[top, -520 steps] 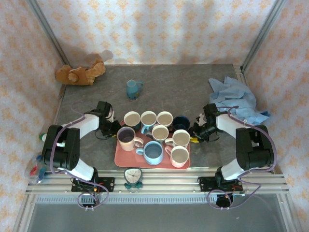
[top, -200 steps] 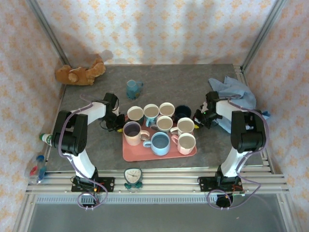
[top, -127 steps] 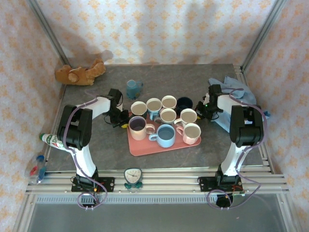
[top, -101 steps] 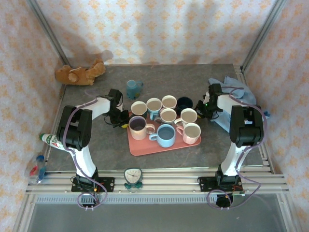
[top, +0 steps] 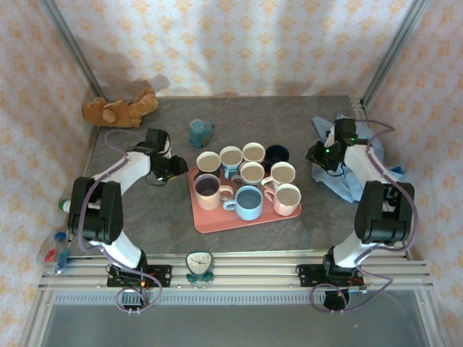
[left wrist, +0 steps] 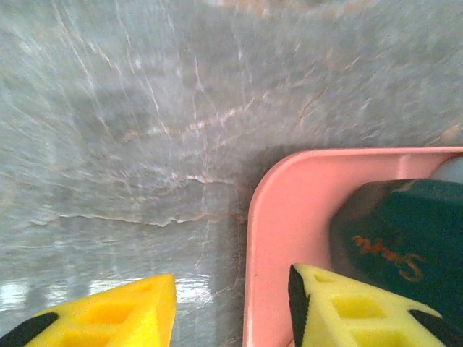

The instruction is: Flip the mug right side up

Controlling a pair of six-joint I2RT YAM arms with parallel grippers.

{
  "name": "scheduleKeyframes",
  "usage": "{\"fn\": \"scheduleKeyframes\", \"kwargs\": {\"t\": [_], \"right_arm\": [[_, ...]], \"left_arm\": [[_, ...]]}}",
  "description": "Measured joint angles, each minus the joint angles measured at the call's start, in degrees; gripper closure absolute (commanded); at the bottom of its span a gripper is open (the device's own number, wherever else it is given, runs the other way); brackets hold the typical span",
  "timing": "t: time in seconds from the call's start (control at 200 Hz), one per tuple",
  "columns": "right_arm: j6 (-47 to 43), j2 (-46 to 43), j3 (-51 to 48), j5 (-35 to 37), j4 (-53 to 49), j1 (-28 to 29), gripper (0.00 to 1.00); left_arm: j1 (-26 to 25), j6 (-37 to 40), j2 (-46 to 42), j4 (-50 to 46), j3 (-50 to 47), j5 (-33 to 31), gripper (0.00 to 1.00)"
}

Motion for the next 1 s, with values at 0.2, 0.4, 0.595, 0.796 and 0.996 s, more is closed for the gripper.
{"fn": "scheduleKeyframes", "kwargs": {"t": [0.2,0.4,0.595,0.796,0.996], "right_arm": [[0.00,-4.87,2.45,1.20,-4.46,-0.79,0.54],[-1.40,-5.05,10.12,0.04,-6.01,0.24,0.51],[-3.93,0.94,22.56,-0.28,-7.17,4.74,0.50],[-9.97,11.54,33.75,-0.79,-7.96,9.68,0.49],[-19.32,20.33,40.79,-6.47,-7.67,12.00,0.48]], "left_arm": [[0.20,5.14,-0.24,-0.22,7.76,-1.25,0.32],[-0.46,8.85,7.39,0.98,21.29,-1.40,0.27],[-4.46,16.17,19.56,-1.86,38.56,-5.60,0.25],[-7.61,18.14,29.62,-7.61,50.34,-11.30,0.27],[-7.58,20.09,33.51,-12.68,53.92,-14.40,0.32]]}}
